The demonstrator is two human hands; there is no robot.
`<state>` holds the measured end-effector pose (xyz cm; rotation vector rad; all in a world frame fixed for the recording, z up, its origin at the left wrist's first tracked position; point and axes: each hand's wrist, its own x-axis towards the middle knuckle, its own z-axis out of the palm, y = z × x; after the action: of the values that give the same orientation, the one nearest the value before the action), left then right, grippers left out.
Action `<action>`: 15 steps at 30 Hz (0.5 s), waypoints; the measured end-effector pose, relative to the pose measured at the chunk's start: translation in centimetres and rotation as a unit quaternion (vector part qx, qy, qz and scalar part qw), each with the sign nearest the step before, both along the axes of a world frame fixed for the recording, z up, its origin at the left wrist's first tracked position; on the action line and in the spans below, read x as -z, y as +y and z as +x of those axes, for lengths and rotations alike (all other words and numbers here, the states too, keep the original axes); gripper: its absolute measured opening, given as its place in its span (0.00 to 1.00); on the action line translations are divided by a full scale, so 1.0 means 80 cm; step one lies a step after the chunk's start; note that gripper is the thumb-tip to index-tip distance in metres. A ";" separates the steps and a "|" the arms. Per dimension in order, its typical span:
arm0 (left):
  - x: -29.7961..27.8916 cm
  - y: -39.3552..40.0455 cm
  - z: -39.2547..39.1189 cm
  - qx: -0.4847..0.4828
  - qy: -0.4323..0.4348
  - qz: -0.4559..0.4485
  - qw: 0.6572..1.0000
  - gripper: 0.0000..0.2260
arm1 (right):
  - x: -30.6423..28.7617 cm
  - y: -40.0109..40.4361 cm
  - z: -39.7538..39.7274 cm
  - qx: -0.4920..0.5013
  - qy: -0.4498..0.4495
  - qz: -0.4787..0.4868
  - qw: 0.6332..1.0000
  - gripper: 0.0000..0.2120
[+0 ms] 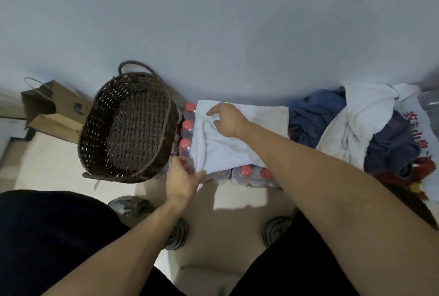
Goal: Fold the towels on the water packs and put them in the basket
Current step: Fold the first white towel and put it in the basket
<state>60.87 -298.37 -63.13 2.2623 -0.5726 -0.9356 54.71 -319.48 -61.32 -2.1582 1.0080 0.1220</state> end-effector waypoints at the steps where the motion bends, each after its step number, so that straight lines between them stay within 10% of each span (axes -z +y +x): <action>1: 0.001 0.004 -0.003 0.002 -0.001 -0.007 1.000 0.21 | 0.007 0.001 0.005 -0.011 0.007 -0.006 1.000 0.21; 15: -0.013 0.026 0.033 0.090 -0.107 -0.041 0.989 0.08 | 0.049 -0.038 0.032 -0.057 0.075 -0.041 0.995 0.24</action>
<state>63.47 -296.30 -62.06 2.2802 -0.9052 -0.7420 57.29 -322.50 -65.22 -2.3091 0.9869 0.3061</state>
